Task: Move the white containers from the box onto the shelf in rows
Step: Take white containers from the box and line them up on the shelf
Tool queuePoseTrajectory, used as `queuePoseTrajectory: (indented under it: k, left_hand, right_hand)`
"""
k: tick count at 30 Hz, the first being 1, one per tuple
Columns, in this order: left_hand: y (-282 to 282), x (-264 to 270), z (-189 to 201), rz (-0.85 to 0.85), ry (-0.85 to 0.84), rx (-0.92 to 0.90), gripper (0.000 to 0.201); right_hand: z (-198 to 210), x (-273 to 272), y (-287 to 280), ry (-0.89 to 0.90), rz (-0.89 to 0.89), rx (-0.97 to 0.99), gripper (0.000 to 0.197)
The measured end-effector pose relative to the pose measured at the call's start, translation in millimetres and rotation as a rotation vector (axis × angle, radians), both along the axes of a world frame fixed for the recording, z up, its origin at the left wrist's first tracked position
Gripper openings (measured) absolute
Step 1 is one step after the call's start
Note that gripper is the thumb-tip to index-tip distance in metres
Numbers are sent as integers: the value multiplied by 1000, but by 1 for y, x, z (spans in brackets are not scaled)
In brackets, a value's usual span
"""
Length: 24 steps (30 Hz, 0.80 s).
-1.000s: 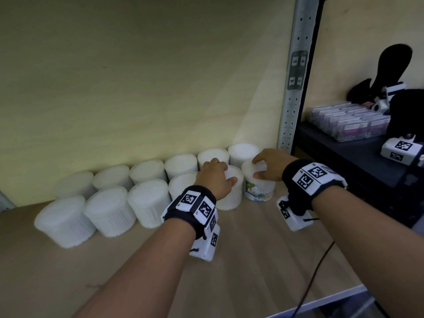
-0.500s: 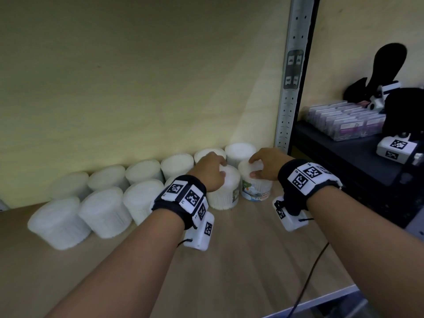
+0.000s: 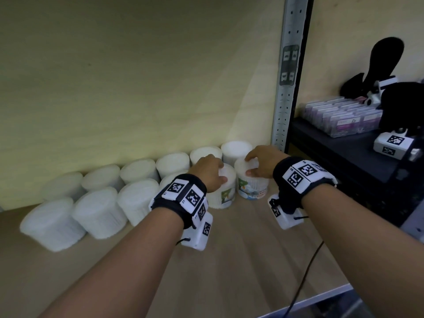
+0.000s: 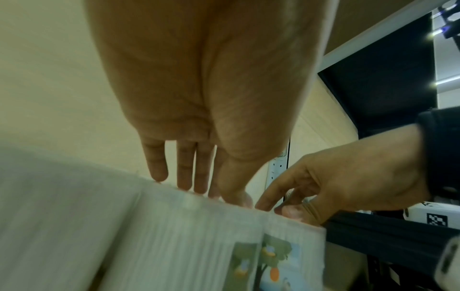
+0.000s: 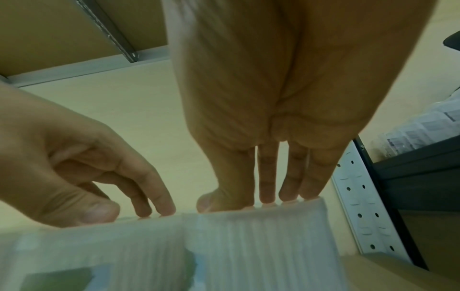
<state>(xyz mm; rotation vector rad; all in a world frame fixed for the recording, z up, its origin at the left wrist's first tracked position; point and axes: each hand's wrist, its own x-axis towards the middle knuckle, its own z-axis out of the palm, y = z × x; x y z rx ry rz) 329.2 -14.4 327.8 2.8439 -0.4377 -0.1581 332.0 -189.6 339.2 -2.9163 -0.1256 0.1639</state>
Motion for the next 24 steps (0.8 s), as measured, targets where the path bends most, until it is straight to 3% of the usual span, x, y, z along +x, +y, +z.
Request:
queuePoseTrajectory:
  k: [4, 8, 11, 17, 24]
  left_hand:
    - [6, -1, 8, -117, 86, -41, 52]
    - [9, -2, 7, -33, -25, -161, 44]
    - [2, -4, 0, 65, -117, -122, 46]
    - [-6, -5, -13, 118, -109, 41, 53]
    - [2, 2, -3, -54, 12, 18, 48]
  right_hand:
    - [-1, -1, 0, 0, -4, -3, 55]
    - [-1, -1, 1, 7, -8, -5, 54]
    - [0, 0, 2, 3, -9, -7, 54]
    - [-1, -1, 0, 3, -2, -13, 55]
    - [0, -3, 0, -3, -3, 1, 54]
